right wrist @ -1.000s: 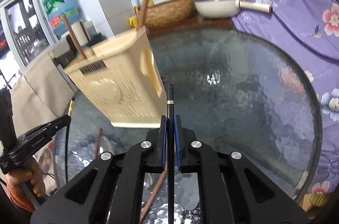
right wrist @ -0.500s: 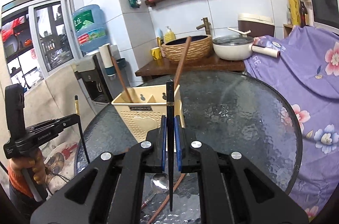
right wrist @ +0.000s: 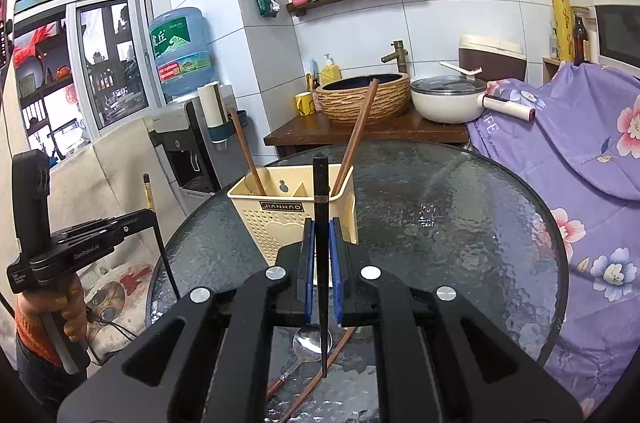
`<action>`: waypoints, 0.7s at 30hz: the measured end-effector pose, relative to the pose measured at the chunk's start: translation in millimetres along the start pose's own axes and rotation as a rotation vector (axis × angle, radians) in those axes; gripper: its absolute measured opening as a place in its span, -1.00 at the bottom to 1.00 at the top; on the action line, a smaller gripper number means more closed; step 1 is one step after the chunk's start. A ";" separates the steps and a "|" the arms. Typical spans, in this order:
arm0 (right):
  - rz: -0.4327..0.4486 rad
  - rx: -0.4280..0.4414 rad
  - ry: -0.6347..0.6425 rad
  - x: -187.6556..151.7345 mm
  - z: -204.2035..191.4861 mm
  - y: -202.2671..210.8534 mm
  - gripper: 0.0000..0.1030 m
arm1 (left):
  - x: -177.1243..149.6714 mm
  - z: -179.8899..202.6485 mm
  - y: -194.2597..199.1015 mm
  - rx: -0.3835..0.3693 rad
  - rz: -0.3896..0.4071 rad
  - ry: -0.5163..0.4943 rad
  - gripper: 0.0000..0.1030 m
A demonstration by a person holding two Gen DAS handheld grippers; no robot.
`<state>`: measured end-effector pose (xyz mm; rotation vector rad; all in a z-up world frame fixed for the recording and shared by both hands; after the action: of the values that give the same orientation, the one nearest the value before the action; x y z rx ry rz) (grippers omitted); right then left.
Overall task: Organize utensils
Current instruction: 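Carry both chopsticks up over the beige holder and lower them in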
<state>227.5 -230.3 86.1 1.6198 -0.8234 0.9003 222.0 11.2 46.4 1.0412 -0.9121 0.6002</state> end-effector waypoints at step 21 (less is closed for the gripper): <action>0.033 0.090 0.057 65.8 -34.7 11.0 -0.85 | 59.3 36.4 10.7 -0.080 0.062 -0.078 -0.88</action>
<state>244.4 -203.2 154.2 1.6543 -0.7815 1.0148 231.1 -17.4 110.0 0.9733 -1.0318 0.5731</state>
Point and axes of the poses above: each gripper's, at about its wrist camera, not at the fingertips, and y roughly against the way its jaws point, z to its right, x to its top, the point moved 8 cm from there along -y, roughly the way its jaws point, and after that the axes turned 10 degrees about -x, right-handed, at the moved point
